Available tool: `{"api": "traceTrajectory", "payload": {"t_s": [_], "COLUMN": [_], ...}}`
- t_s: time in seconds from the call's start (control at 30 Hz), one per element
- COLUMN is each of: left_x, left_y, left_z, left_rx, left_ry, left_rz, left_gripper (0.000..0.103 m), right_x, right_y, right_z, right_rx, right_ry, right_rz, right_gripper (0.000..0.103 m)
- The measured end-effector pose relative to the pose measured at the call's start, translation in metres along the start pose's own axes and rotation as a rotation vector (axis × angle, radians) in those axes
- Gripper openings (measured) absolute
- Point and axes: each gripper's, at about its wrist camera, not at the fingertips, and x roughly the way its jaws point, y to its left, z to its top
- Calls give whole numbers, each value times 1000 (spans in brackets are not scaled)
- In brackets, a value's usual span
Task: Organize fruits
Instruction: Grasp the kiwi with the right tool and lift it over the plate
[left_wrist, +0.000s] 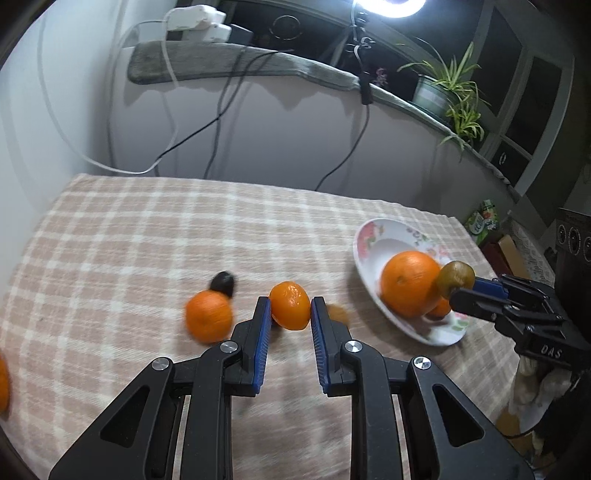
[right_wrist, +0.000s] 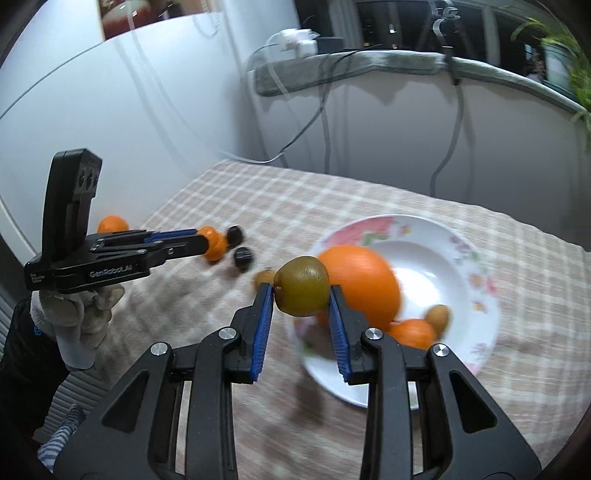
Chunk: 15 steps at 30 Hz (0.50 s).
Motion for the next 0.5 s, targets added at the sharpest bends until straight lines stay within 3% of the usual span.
{"api": "traceTrajectory", "payload": {"t_s": [0.5], "left_x": [45], "left_y": [-47], "left_z": [34], "left_rx": [55], "left_ry": [20], "left_rz": [-68], "left_gripper": [20], "right_x": [-11], "right_y": [-77], "right_z": [-2], "right_rx": [97], "right_ry": [-12], "right_rz": [-88], "right_gripper": [31]}}
